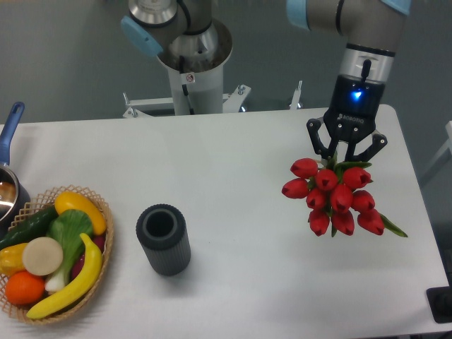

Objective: Insert the flowers into the vase

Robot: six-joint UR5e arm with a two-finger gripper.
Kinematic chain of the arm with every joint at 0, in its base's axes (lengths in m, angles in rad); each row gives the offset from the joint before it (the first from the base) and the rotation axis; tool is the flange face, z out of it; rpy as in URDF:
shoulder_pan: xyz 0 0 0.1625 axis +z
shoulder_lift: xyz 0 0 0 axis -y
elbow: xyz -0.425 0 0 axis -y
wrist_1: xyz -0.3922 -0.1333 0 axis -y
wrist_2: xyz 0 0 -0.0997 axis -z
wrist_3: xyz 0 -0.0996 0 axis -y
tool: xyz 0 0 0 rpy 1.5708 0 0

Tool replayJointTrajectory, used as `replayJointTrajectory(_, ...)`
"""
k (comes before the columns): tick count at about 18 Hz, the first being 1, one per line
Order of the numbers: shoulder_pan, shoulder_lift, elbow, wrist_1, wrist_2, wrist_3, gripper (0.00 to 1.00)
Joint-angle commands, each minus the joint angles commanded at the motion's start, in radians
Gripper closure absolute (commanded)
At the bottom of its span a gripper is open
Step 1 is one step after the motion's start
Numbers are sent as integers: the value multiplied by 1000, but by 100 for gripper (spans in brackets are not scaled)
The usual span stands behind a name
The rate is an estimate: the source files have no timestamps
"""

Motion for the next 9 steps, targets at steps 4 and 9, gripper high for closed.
replayJointTrajectory(4,0,-2,5,0,-12,2,72)
replayJointTrajectory(9,-3,-3,3,0,-14,3,72)
